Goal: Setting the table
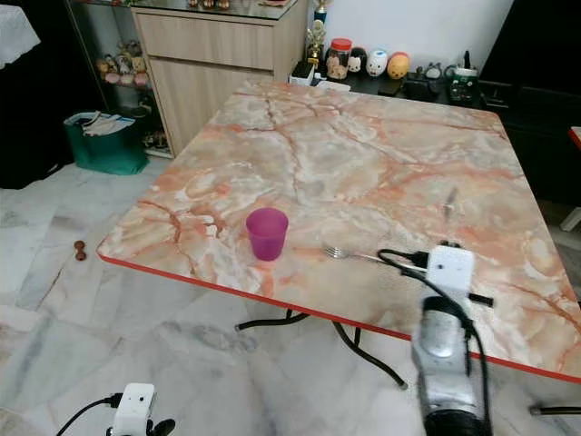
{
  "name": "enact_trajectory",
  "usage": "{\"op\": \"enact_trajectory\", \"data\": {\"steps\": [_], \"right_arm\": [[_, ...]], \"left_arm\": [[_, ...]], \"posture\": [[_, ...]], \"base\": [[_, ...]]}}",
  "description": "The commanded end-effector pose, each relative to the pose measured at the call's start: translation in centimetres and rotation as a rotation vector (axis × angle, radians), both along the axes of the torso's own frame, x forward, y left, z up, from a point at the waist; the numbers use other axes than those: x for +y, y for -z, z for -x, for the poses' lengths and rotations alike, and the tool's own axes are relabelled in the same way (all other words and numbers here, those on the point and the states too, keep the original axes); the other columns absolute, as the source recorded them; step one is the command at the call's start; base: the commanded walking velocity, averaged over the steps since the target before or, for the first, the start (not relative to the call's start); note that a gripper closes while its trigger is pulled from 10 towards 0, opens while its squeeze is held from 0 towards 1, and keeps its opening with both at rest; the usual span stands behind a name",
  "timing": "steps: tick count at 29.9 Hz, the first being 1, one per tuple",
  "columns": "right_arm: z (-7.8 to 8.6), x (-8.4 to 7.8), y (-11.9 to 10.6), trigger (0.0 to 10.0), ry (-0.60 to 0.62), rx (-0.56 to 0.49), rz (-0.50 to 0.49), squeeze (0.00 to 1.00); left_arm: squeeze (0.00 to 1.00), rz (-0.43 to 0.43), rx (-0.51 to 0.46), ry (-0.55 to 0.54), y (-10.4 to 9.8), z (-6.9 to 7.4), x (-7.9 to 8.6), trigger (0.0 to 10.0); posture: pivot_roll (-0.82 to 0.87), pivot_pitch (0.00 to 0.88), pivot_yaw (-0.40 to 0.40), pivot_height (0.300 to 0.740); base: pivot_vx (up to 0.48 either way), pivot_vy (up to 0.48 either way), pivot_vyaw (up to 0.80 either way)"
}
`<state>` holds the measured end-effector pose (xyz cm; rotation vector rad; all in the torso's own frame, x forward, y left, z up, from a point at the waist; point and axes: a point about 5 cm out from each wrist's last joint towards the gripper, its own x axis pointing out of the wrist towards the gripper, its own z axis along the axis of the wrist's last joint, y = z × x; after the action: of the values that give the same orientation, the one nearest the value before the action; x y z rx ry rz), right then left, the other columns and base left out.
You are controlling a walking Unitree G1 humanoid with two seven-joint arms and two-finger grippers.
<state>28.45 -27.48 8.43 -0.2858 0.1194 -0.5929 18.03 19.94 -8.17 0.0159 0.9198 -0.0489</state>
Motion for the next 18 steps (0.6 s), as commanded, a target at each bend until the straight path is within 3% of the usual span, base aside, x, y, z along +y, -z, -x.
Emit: {"op": "enact_trajectory", "data": {"steps": [1, 7, 10, 12, 18], "right_arm": [[-0.1, -0.9, -0.3, 10.0, 0.041, 0.021, -0.005, 0.00], [0.0, -2.5, -0.1, 10.0, 0.066, 0.170, 0.045, 0.00], [0.1, -2.6, 0.2, 10.0, 0.079, 0.210, 0.037, 0.00], [0.2, -2.5, 1.6, 10.0, 0.036, 0.322, 0.010, 0.00], [0.5, -2.6, 2.7, 10.0, 0.026, 0.437, 0.032, 0.00]], "left_arm": [[0.00, 0.001, 0.024, -0.001, 0.2, 0.4, 0.0, 10.0], [0.00, 0.005, 0.023, -0.001, 0.2, 0.4, -0.1, 10.0], [0.00, 0.007, 0.022, 0.000, 0.2, 0.3, -0.1, 10.0], [0.00, 0.010, 0.021, 0.002, 0.2, 0.3, -0.2, 10.0], [0.00, 0.014, 0.019, 0.004, 0.2, 0.2, -0.2, 10.0]], "posture": [[0.04, 0.000, -0.041, 0.740], [0.04, 0.000, -0.042, 0.740], [0.04, 0.000, -0.042, 0.740], [0.04, 0.000, -0.039, 0.740], [0.04, 0.000, -0.039, 0.740]], "base": [[0.000, 0.000, 0.00], [0.000, 0.000, 0.00], [0.000, 0.000, 0.00], [0.000, 0.000, 0.00], [0.000, 0.000, 0.00]]}}
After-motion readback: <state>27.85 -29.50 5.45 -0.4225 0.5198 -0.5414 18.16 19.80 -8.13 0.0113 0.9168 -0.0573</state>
